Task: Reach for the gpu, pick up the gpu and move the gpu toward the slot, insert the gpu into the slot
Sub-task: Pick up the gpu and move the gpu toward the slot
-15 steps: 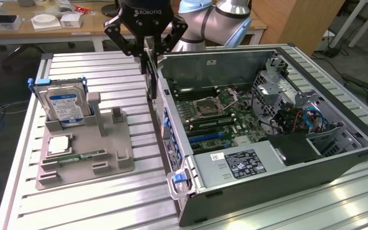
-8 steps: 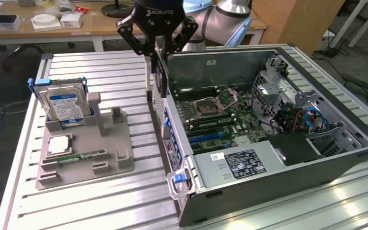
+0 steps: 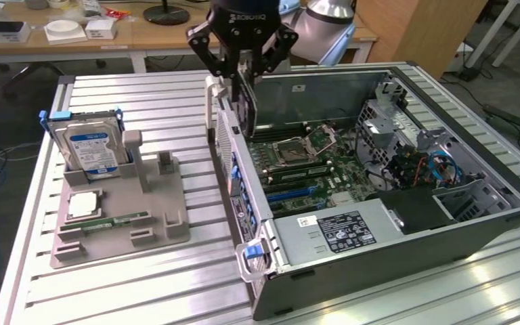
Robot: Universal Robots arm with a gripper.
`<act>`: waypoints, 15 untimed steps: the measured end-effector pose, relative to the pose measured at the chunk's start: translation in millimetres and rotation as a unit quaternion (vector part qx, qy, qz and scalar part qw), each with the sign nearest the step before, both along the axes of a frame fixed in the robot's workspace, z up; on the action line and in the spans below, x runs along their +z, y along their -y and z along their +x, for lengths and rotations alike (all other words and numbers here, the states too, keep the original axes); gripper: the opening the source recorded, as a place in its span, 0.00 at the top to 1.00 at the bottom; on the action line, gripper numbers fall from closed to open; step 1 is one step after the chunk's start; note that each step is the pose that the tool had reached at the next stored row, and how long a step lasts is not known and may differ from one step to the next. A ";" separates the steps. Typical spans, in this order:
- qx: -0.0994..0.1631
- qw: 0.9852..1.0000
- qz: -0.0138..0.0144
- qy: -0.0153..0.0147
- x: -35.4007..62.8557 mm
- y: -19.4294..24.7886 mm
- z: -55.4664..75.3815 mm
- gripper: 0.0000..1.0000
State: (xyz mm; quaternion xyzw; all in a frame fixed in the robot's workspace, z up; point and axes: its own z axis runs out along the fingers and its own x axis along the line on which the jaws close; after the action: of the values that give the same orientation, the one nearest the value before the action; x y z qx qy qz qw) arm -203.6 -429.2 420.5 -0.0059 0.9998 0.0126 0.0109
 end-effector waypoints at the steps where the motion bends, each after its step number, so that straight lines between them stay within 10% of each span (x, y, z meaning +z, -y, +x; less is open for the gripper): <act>1: 0.000 1.000 0.000 0.000 0.0 0.0 3.4 0.73; 15: -0.002 1.000 0.000 0.000 -0.2 0.0 44.8 0.73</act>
State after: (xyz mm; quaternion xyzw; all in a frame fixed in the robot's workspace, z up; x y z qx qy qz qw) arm -158.8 -429.1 420.3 -0.0039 0.9999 0.0126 0.0110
